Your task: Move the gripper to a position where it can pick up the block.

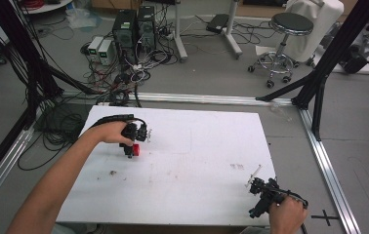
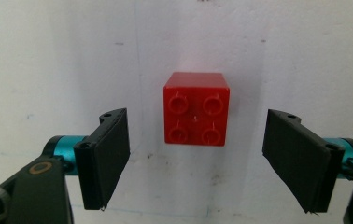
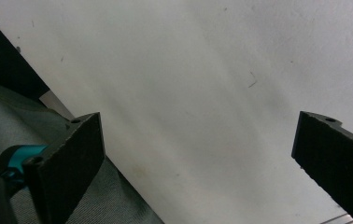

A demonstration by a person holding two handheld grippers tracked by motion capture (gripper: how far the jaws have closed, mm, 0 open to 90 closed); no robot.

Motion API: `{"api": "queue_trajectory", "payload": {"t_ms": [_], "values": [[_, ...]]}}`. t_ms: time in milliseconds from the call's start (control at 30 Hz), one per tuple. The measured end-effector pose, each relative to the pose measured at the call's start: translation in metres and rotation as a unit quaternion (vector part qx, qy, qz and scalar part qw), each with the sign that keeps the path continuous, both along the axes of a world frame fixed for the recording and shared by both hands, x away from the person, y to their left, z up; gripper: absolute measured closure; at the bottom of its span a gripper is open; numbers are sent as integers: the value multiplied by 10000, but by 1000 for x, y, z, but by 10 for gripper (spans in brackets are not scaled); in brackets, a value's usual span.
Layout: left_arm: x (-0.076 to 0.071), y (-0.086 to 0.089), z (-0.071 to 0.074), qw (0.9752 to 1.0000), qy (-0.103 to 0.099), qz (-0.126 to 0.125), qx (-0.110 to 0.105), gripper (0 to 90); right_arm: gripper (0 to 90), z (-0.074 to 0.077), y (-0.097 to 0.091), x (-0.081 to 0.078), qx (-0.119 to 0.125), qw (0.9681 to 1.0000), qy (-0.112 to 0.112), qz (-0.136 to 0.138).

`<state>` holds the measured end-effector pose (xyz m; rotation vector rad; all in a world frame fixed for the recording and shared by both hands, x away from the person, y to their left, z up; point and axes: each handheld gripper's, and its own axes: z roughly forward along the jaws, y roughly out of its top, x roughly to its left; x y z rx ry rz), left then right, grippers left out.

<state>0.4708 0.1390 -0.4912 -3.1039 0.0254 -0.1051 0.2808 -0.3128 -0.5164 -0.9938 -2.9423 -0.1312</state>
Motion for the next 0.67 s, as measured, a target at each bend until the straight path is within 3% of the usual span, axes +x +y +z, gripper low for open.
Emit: {"api": "queue_trajectory", "payload": {"t_ms": [367, 667], "values": [[3, -1, -15, 9999, 97, -10, 67, 235, 18, -1, 0, 0, -18, 10000, 9, 16], [2, -2, -15, 9998, 123, -35, 123, 235, 18, 0, 0, 0, -10, 10000, 12, -8]]}}
